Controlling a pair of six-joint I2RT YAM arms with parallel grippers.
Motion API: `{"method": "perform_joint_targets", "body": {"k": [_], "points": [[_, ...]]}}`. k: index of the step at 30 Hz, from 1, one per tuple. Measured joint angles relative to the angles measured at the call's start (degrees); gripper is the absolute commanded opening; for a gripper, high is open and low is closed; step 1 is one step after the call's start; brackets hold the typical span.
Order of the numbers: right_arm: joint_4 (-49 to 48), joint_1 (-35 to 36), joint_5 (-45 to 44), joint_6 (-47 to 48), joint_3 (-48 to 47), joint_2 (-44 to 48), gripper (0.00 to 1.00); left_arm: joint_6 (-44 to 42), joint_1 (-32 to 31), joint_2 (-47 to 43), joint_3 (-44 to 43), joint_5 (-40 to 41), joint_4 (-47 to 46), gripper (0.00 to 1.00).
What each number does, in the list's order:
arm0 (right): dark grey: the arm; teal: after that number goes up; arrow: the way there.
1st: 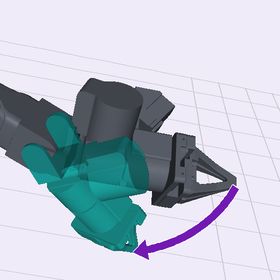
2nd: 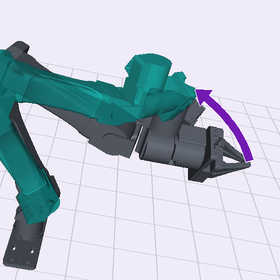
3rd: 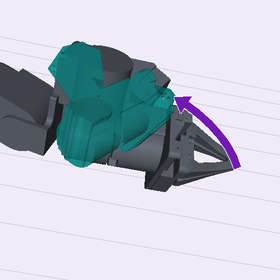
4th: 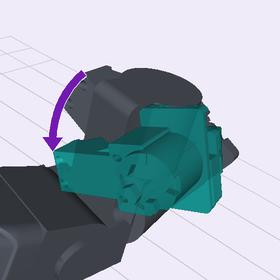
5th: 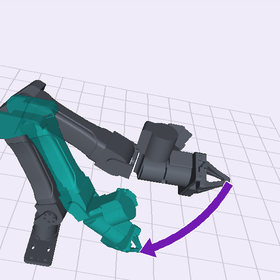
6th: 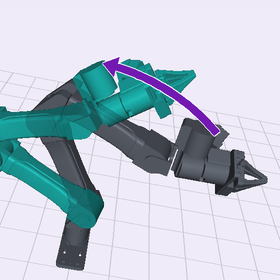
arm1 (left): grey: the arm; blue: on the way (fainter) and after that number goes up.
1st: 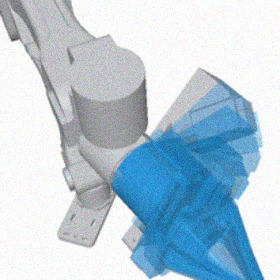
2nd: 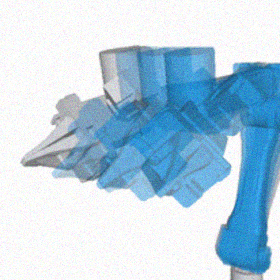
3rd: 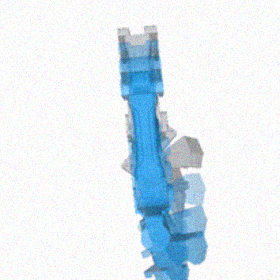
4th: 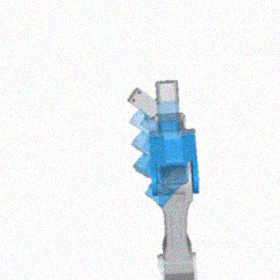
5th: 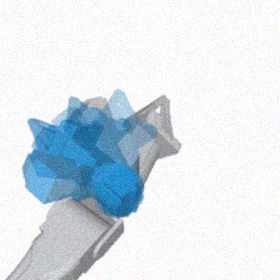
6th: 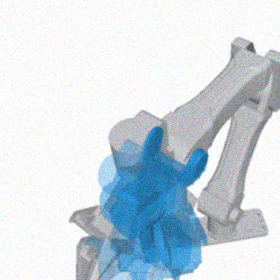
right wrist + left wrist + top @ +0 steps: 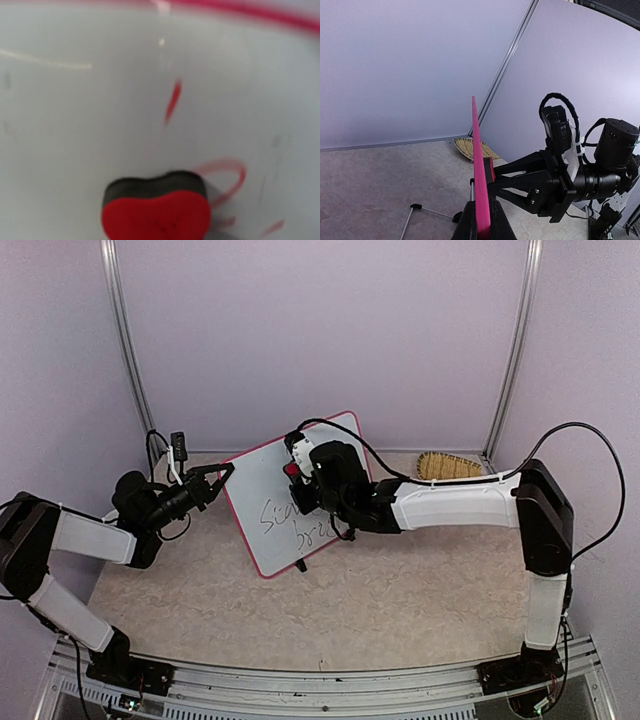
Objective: Erase the whiteboard
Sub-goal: Erase the whiteboard at the center of the board.
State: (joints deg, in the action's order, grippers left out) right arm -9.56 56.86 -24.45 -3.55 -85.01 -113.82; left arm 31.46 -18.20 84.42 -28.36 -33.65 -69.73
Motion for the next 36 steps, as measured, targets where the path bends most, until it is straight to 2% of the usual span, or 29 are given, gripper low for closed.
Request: {"method": "perform_joint_targets", "body": {"k": [17,26,36], "points": [[0.7,-1.8,0.2,1.6,-8.2,-0.9,0.2,-0.2,0.0,0.0,0.0,-0.6,-0.3,0.0],[0.5,-1.9,0.7,1.1,-7.8,-1.0,0.19,-0.2,0.0,0.0,0.0,-0.6,-0.3,0.0],[-4.0,-1.9,1.7,-1.1,-0.4,-0.6,0.19,0.2,0.0,0.0,0.0,0.5,0.3,0.0]]}}
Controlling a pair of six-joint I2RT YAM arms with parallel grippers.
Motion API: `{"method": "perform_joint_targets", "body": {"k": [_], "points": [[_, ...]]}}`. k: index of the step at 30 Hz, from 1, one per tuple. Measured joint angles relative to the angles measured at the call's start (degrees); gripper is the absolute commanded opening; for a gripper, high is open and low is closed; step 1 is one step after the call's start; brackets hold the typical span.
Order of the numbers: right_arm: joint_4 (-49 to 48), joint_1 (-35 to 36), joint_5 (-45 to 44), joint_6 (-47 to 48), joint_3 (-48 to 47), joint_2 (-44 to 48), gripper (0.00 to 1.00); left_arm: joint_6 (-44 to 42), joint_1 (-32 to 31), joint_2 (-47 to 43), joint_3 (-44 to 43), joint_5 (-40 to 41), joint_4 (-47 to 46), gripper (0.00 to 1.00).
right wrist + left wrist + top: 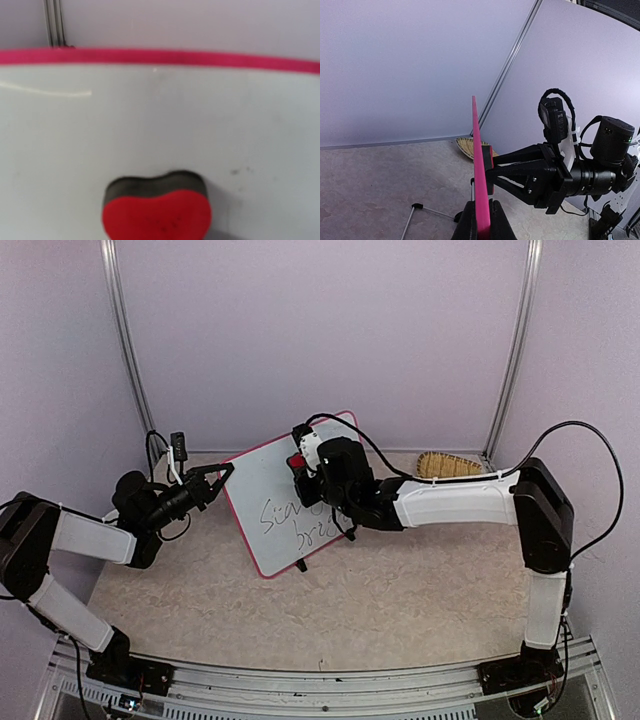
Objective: Erase the whiteboard
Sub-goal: Erase the whiteboard at the center of the board.
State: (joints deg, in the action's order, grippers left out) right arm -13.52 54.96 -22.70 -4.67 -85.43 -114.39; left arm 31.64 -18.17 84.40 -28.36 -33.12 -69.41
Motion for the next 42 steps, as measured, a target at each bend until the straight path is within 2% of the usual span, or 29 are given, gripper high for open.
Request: {"method": "perform_joint_targets", "body": {"k": [24,42], "points": [[-1.3,0.0,0.2,-3.7,9.3,1.9,0.19,0.0,0.0,0.0,0.0,-0.1,0.0,0.0],[4.7,0.0,-0.5,-0.8,3.6,1.2,0.19,-0.1,0.0,0.0,0.0,0.0,-0.1,0.0]]}}
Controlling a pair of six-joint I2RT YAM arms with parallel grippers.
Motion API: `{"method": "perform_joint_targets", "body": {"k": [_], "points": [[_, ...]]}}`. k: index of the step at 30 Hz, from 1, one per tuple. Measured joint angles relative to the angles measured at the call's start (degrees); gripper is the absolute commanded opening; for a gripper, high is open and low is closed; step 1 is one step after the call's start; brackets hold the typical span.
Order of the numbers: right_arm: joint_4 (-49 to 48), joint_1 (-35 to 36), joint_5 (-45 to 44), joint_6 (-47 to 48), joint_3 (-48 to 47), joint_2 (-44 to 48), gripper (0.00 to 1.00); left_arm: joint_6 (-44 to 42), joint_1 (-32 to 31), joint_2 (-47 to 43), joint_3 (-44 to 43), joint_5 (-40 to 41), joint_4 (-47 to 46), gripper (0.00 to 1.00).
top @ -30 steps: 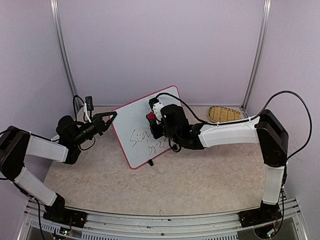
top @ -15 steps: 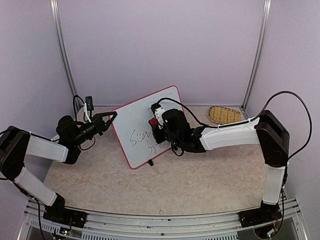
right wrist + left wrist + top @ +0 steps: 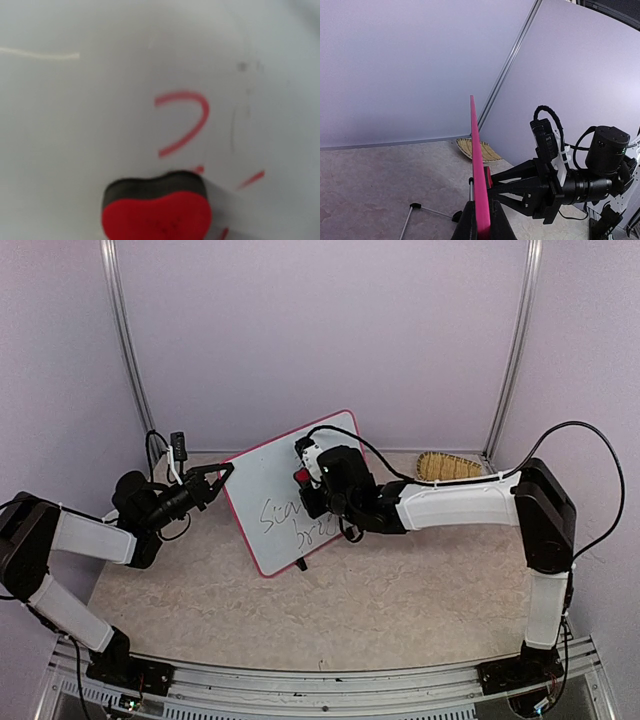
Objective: Erase the whiteboard
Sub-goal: Erase the whiteboard at the center of the board.
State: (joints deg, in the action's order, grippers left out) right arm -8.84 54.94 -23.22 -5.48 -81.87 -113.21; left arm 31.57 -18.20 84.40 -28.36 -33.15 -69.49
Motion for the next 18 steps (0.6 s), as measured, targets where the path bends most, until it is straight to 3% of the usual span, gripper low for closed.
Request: {"method": "perform_joint_targets", "body": {"k": [18], "points": [[0.5,-1.0,0.4,2.9,-8.4,-1.4,0.2,-0.1,0.0,0.0,-0.1,-0.1,0.0,0.0]]}}
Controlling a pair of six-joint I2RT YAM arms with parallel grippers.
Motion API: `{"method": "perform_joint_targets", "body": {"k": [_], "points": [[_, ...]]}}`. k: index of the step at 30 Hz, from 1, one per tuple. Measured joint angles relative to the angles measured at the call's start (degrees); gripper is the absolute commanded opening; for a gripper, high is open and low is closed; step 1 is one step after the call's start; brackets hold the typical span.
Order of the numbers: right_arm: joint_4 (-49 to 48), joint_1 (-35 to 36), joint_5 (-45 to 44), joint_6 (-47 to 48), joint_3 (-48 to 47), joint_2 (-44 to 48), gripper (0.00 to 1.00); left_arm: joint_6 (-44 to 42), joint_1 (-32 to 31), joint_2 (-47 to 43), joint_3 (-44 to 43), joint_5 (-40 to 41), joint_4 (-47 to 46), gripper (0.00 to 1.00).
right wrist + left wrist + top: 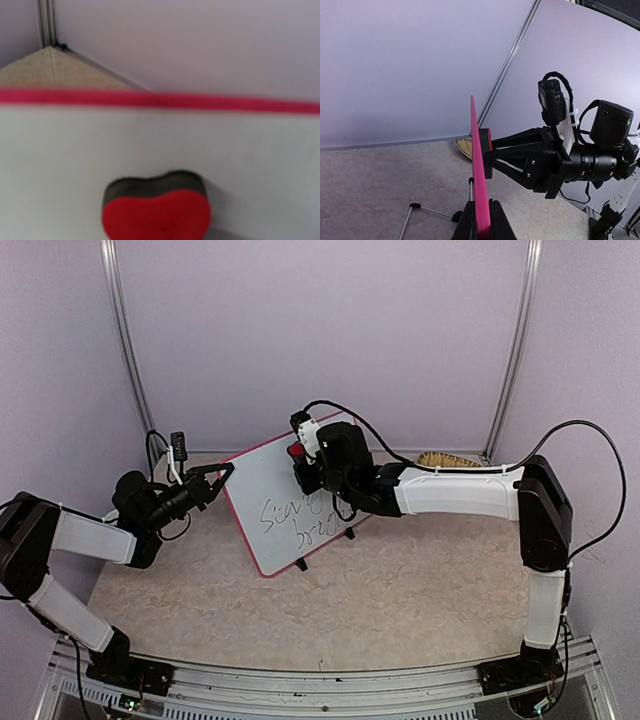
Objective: Erase the whiteboard
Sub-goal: Erase the whiteboard at the center of the board.
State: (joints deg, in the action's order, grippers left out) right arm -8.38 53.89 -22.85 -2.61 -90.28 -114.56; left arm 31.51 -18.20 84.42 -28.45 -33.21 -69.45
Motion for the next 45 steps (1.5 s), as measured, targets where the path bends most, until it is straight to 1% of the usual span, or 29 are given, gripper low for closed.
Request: {"method": "perform_joint_targets", "body": {"k": [6,15,28,45], "points": [[-0.1,-0.7,0.2,1.0,-2.9,-0.3,0.2,-0.2,0.0,0.0,0.0,-0.5,-0.3,0.0],[-0.7,-0.9,0.7,0.9,-2.8,-0.5,0.19,-0.2,0.0,0.0,0.0,-0.5,-0.3,0.0],[-6.4,-0.9,1.7,-3.0,7.8,0.9,0.19,0.1,0.0,0.1,0.0,0.2,0.1,0.0],[-6.7,-0.9,1.6,-5.8,15.6,2.4,0.19,0.0,0.0,0.1,0.0,0.0,0.0,0.0]]}}
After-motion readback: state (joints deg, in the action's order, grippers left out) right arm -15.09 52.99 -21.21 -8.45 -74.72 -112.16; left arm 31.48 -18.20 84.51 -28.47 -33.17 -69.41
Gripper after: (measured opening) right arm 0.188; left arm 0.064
